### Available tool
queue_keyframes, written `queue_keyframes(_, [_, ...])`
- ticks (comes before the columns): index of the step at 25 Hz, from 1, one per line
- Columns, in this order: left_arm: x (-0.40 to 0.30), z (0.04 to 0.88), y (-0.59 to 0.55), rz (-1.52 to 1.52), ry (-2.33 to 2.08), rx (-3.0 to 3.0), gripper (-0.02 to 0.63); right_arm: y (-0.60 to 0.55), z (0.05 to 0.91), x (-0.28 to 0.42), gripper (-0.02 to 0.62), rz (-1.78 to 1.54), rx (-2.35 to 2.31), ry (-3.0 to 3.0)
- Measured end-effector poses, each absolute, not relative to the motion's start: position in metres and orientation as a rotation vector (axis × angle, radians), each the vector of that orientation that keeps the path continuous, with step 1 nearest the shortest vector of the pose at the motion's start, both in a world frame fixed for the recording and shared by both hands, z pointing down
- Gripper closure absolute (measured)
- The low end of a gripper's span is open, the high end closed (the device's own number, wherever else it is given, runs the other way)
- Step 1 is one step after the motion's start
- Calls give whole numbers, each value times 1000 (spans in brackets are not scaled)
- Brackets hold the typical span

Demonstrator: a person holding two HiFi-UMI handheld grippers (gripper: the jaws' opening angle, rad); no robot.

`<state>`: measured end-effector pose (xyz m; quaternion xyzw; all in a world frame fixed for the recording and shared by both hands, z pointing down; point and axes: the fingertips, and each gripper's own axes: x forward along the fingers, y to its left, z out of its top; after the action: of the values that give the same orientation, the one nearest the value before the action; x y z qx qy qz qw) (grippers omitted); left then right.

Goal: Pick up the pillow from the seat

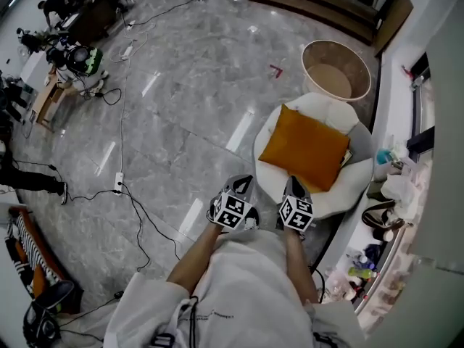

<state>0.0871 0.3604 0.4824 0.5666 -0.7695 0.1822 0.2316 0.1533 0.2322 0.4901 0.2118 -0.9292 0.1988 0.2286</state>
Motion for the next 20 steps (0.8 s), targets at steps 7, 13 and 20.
queue_keyframes(7, [66,492,354,468,-2088,1516,597,232,507,128,588,558,521,-2512])
queue_keyframes(13, [48,498,349,429,-2066,1541,597,231,524,109,589,572,524,-2470])
queue_keyframes(20, [-8,488,329,324,-2087,1582,598,201,523,72,588,483,592,-2444])
